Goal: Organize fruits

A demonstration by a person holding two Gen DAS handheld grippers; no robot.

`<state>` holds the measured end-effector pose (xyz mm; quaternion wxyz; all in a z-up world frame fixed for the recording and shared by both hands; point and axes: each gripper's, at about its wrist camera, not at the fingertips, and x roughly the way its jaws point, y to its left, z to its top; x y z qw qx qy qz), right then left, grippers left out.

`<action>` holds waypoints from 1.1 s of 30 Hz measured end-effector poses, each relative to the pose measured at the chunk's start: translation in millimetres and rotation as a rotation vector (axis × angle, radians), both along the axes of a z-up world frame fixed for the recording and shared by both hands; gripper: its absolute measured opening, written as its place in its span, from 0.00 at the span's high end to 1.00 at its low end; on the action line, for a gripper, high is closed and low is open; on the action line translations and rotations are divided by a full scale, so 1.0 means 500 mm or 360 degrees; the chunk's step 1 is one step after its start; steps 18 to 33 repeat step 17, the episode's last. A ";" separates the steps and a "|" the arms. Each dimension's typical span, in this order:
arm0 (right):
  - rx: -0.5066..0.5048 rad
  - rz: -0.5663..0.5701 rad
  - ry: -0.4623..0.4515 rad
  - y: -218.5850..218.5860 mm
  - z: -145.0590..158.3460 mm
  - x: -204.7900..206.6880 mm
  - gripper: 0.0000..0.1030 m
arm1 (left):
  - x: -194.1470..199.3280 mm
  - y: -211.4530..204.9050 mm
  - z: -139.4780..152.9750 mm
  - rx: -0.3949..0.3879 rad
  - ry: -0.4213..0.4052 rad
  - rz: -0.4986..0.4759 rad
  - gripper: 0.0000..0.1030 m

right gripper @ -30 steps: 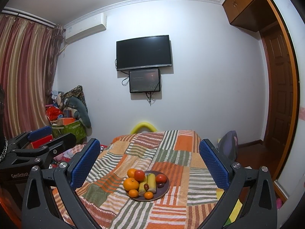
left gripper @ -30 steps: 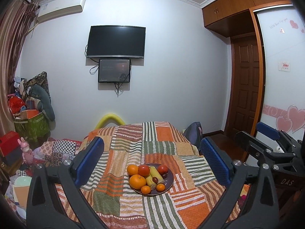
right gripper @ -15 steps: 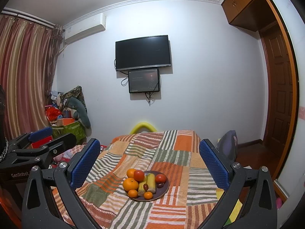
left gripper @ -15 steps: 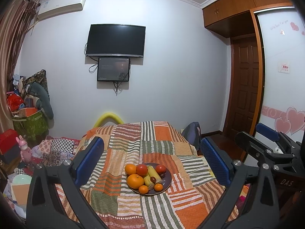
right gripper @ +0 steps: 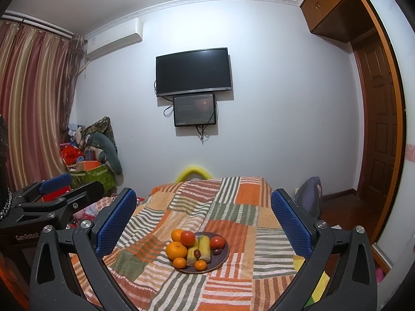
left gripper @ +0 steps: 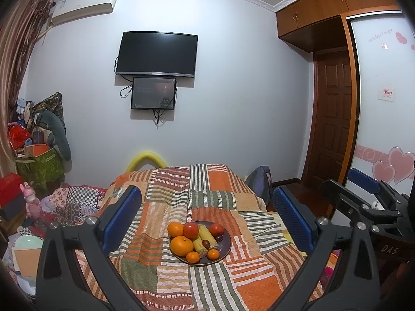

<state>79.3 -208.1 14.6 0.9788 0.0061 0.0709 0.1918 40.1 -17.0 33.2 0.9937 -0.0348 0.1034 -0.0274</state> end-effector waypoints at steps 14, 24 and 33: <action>-0.0007 -0.0002 0.0034 0.006 -0.006 0.007 0.00 | 0.004 0.005 -0.005 -0.0024 0.0028 -0.0024 0.00; -0.0009 0.0000 0.0039 0.006 -0.007 0.009 0.00 | 0.008 0.006 -0.007 -0.0023 0.0039 -0.0019 0.00; -0.0009 0.0000 0.0039 0.006 -0.007 0.009 0.00 | 0.008 0.006 -0.007 -0.0023 0.0039 -0.0019 0.00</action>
